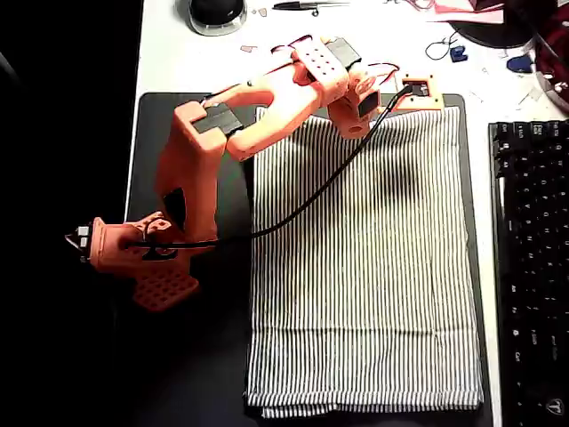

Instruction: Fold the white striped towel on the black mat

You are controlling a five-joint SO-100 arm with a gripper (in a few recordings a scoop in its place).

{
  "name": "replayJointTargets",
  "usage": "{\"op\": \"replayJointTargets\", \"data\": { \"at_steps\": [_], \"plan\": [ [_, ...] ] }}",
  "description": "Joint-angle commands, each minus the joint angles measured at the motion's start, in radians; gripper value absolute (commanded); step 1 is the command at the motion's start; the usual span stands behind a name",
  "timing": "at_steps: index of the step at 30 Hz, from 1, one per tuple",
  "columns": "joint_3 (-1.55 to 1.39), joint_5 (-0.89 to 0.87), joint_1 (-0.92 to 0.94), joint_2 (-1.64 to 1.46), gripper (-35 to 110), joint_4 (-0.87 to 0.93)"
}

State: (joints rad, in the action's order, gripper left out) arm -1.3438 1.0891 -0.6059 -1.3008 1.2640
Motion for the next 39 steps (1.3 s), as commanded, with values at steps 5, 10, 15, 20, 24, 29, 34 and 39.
{"op": "replayJointTargets", "data": {
  "at_steps": [5,10,15,20,24,29,34,39],
  "plan": [
    [-0.008,0.106,0.161,-0.204,0,0.14],
    [-0.011,0.247,0.328,-0.291,0,0.225],
    [0.084,0.373,0.497,-0.324,0,0.324],
    [0.106,0.434,0.584,-0.354,0,0.385],
    [-0.011,0.334,0.451,-0.394,1,0.353],
    [-0.161,0.109,0.176,-0.414,15,0.192],
    [-0.149,-0.006,0.006,-0.284,23,0.104],
    [-0.118,-0.04,-0.044,-0.14,25,0.038]
  ]
}}
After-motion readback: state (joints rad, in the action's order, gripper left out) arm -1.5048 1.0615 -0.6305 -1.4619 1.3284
